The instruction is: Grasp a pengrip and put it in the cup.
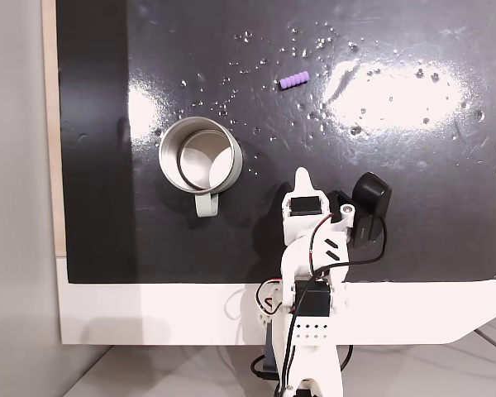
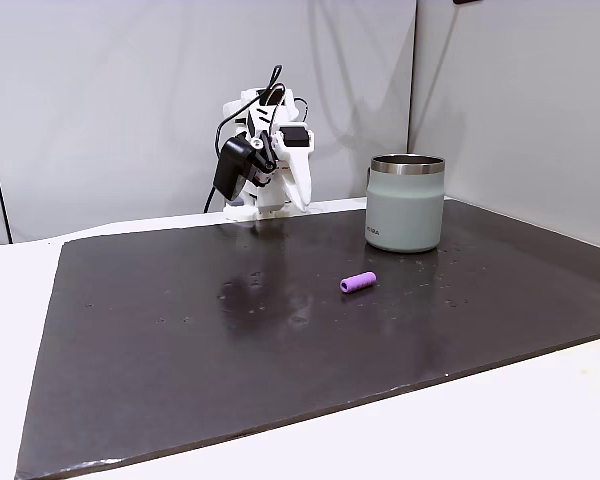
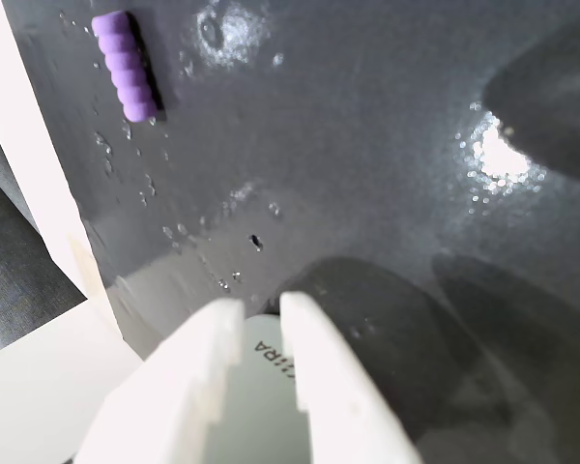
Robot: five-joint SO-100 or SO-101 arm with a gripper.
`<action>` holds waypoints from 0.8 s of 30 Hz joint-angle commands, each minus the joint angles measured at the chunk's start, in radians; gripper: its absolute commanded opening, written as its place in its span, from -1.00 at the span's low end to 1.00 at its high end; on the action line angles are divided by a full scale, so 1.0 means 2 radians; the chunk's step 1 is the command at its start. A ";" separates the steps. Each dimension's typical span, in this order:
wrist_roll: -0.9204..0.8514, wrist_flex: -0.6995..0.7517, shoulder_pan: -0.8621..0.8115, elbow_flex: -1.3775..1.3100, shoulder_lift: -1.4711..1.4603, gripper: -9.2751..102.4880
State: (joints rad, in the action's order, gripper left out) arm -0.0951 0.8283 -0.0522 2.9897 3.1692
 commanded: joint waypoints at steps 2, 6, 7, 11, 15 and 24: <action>0.042 -0.014 -0.018 -0.003 0.005 -0.83; 0.042 -0.014 -0.018 -0.003 0.005 -0.83; 0.042 -0.014 -0.018 -0.003 0.005 -0.83; 0.042 -0.014 -0.018 -0.003 0.005 -0.83; 0.036 -0.016 -0.019 -0.003 0.005 -0.83; -0.014 -0.003 -0.044 -0.107 -0.093 -0.83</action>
State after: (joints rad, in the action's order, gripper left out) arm -0.0920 0.8222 -0.1381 2.8977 3.0542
